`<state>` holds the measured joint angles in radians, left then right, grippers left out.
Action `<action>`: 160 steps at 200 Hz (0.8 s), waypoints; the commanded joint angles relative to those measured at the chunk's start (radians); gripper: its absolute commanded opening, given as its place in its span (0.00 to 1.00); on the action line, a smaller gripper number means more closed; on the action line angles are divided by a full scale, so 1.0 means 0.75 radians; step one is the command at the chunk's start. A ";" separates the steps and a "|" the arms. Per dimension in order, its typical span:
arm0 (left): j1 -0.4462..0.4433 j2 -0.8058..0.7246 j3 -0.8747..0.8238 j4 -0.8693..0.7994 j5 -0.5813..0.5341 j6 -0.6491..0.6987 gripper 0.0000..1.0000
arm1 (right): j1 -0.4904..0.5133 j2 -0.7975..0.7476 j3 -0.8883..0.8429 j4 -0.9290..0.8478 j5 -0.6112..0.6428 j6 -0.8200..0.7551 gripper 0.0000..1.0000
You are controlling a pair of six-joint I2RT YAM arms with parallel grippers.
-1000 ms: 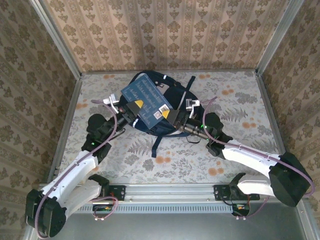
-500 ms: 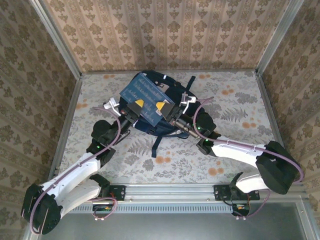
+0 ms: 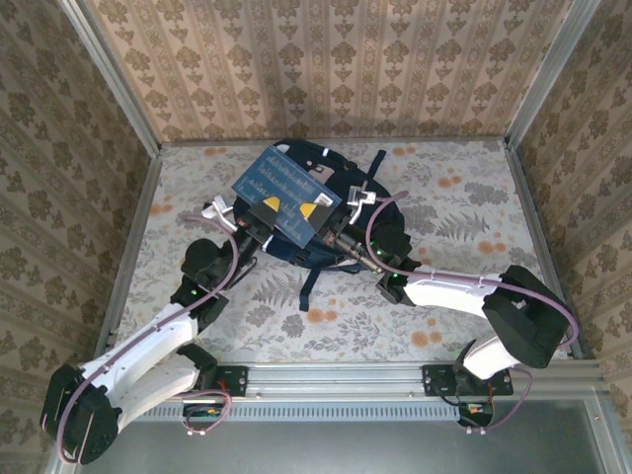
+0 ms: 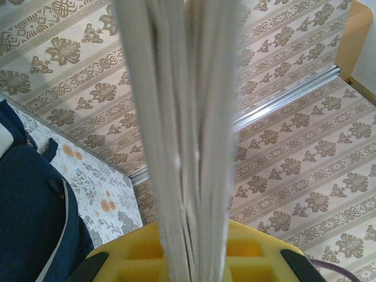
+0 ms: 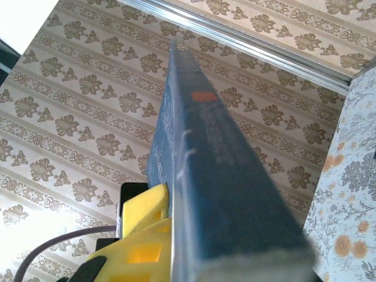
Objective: Pack the student bag
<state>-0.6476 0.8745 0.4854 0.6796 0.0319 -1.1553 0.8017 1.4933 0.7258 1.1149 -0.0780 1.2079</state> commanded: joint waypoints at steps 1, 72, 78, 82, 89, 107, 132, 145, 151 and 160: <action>-0.010 -0.034 0.015 -0.002 -0.017 0.034 0.25 | 0.000 -0.069 -0.014 -0.021 0.092 -0.064 0.00; 0.086 0.189 0.430 -0.914 0.233 0.400 0.85 | -0.116 -0.661 -0.090 -1.059 0.350 -0.418 0.00; 0.088 0.246 0.488 -0.982 0.264 0.436 0.85 | -0.119 -0.712 -0.090 -1.120 0.395 -0.487 0.00; 0.085 0.285 0.529 -1.024 0.278 0.463 0.85 | -0.121 -0.747 -0.088 -1.165 0.424 -0.527 0.00; 0.079 0.359 0.604 -1.111 0.286 0.505 0.85 | -0.130 -0.807 -0.086 -1.248 0.478 -0.576 0.00; 0.062 0.550 0.777 -1.284 0.312 0.598 0.85 | -0.220 -0.939 -0.095 -1.402 0.519 -0.606 0.00; 0.035 0.823 1.037 -1.473 0.377 0.742 0.85 | -0.337 -1.083 -0.082 -1.579 0.512 -0.645 0.00; 0.020 0.967 1.183 -1.565 0.422 0.810 0.80 | -0.341 -1.129 -0.059 -1.691 0.581 -0.706 0.00; 0.014 1.034 1.254 -1.608 0.448 0.841 0.76 | -0.342 -1.143 -0.051 -1.741 0.610 -0.711 0.00; 0.000 1.132 1.368 -1.681 0.483 0.902 0.72 | -0.345 -1.158 -0.040 -1.823 0.640 -0.707 0.00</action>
<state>-0.6228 1.5887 1.3415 -0.3614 0.2928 -0.6479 0.5457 0.6655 0.6399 -0.0475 0.3000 0.7544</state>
